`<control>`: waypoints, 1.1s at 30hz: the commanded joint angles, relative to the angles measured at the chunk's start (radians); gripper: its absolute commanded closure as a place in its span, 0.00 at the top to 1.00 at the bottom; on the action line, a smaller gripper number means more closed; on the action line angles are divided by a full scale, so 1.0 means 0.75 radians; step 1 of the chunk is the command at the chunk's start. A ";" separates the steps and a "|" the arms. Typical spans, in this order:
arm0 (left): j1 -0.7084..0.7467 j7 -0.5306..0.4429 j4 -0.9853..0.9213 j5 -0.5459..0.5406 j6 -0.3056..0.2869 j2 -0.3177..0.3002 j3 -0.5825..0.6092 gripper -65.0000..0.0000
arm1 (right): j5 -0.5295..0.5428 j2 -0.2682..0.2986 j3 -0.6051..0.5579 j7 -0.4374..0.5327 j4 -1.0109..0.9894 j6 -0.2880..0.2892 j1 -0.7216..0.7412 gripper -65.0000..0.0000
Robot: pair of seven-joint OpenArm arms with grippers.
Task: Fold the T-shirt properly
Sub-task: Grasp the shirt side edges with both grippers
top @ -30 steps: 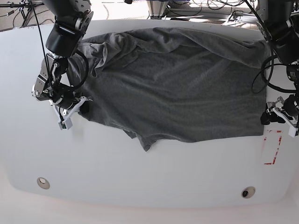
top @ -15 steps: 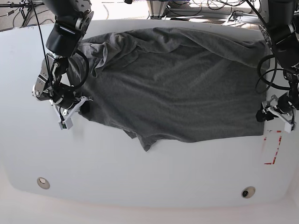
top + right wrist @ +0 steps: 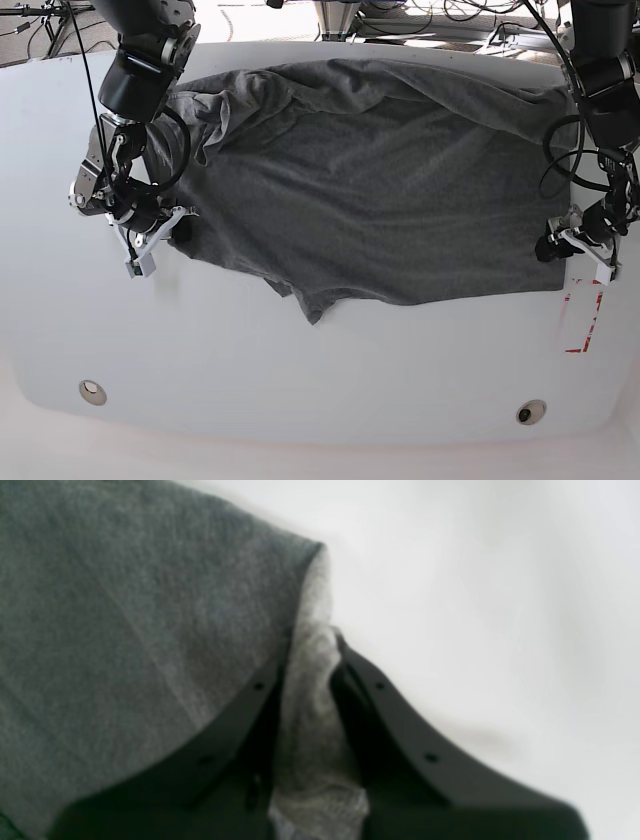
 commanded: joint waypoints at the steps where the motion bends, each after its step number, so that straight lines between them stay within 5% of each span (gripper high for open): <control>1: -0.034 0.015 -0.008 -0.001 -0.005 0.023 0.019 0.73 | 0.020 0.015 0.001 0.025 0.024 0.003 0.031 0.01; 7: -0.047 0.026 -0.031 -0.001 -0.005 0.052 0.054 0.69 | 0.020 0.017 0.001 0.025 0.026 0.003 0.031 0.01; 10: -0.055 0.026 -0.035 -0.001 -0.005 0.058 0.054 0.56 | 0.020 0.021 0.001 0.025 0.026 0.003 0.031 0.01; 17: -0.069 0.018 -0.039 0.001 0.011 0.058 0.054 0.02 | 0.020 0.024 0.001 0.025 0.026 0.003 0.031 0.01; 24: -0.067 0.015 -0.027 -0.001 0.138 0.058 0.054 0.00 | 0.020 0.024 0.001 0.025 0.032 0.003 0.031 0.01; 33: -0.063 0.136 0.108 -0.001 0.038 0.056 0.054 0.00 | 0.020 0.021 0.001 -0.055 0.269 0.003 -0.024 0.01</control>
